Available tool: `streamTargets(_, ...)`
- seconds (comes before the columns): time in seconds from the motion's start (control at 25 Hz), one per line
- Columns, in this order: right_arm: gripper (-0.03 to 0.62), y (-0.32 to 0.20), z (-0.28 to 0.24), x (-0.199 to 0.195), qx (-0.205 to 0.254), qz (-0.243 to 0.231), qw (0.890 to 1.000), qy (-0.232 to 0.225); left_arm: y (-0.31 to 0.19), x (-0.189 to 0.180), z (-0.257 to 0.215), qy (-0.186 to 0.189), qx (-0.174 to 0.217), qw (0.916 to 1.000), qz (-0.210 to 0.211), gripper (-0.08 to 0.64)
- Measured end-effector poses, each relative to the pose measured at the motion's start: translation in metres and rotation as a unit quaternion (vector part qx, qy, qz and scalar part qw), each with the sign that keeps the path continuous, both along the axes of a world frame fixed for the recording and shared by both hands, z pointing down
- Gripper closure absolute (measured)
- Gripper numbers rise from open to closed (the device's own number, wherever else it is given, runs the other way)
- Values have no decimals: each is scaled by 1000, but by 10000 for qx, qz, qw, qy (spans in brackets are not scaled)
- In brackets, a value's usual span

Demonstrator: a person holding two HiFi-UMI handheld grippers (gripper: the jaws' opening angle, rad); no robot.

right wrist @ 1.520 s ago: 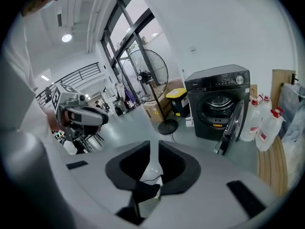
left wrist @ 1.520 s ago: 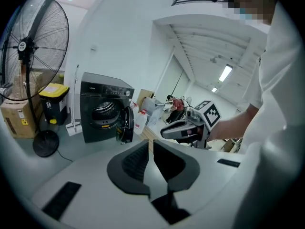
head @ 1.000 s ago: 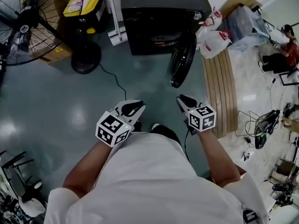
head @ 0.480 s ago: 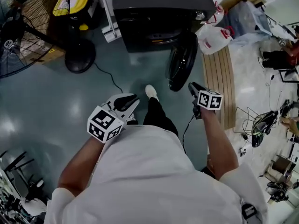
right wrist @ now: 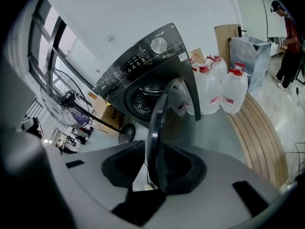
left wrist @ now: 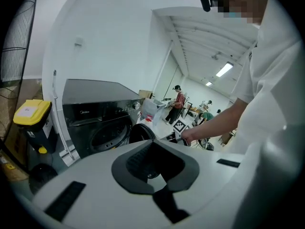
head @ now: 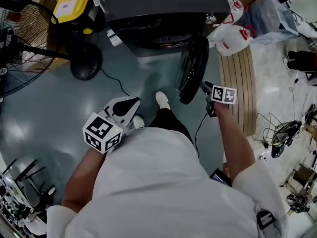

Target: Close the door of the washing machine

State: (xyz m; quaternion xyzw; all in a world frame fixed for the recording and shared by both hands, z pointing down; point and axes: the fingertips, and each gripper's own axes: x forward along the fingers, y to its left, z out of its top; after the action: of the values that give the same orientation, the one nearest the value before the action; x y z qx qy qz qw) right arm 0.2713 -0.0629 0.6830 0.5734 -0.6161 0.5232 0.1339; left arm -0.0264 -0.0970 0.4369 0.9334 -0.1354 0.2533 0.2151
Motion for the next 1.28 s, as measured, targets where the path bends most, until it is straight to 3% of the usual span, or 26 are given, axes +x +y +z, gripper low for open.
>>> streamTargets(0.28,466,-12,20,2,-263,-61,9992,-279,-29,13,4,-136,-117,9998,-95,543)
streamTargets(1.0,491,-37,21,-35,-357,-102,9934,-1083,-60,35,4,-47,-118,9987,-491,543)
streamTargets(1.28,489,-71,24,-66,-322,322,9862,-1590,-64,20,6,-79,-119,9963,-849,543)
